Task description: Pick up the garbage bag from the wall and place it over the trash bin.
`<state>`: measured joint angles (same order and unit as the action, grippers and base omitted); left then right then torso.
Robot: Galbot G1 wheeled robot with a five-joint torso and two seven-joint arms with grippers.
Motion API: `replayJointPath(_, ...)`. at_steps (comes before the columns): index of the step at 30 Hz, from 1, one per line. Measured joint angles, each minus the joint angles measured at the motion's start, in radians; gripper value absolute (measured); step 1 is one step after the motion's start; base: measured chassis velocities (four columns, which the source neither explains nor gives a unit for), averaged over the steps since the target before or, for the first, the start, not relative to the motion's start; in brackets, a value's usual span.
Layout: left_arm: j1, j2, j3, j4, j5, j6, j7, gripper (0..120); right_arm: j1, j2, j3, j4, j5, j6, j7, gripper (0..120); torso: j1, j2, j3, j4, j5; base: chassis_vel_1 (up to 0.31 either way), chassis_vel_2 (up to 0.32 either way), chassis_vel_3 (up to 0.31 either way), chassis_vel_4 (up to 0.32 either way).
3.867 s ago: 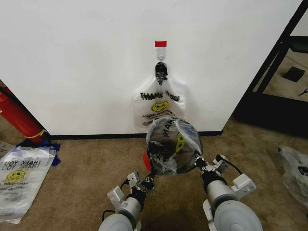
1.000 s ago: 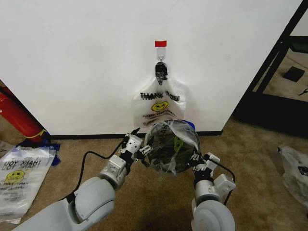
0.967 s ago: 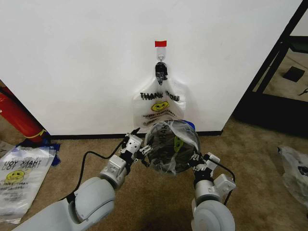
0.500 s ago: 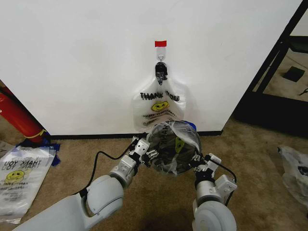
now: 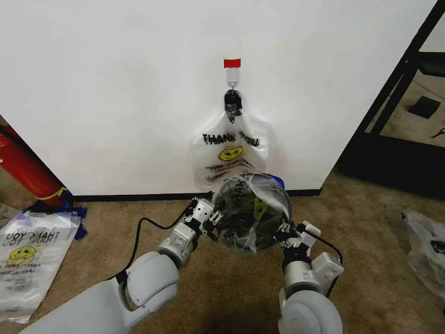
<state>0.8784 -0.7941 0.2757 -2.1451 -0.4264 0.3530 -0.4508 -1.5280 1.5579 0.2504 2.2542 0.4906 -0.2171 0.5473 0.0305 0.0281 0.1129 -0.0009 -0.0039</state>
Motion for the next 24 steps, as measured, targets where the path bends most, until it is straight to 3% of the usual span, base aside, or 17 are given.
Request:
replayJointPath(4, 0.000, -0.001, 0.000, 0.004, 0.005, -0.004, 0.000, 30, -0.001, 0.000, -0.001, 0.003, 0.004, -0.001, 0.000, 2, 0.000, 0.000, 0.000, 0.0000, 0.0000, 0.000, 0.000, 0.000, 0.000)
replayJointPath(13, -0.005, -0.011, 0.009, 0.015, 0.003, -0.004, -0.001, 0, 0.008, -0.006, 0.001, -0.009, 0.005, -0.002, 0.000, 2, 0.000, 0.000, 0.000, 0.0000, 0.0000, 0.000, 0.000, 0.000, 0.000)
replayJointPath(24, -0.013, -0.014, -0.009, 0.021, -0.027, -0.005, -0.011, 0, 0.005, -0.003, 0.000, -0.009, 0.011, -0.002, 0.000, 2, 0.000, 0.000, 0.000, 0.0000, -0.0001, 0.000, 0.000, 0.000, 0.000)
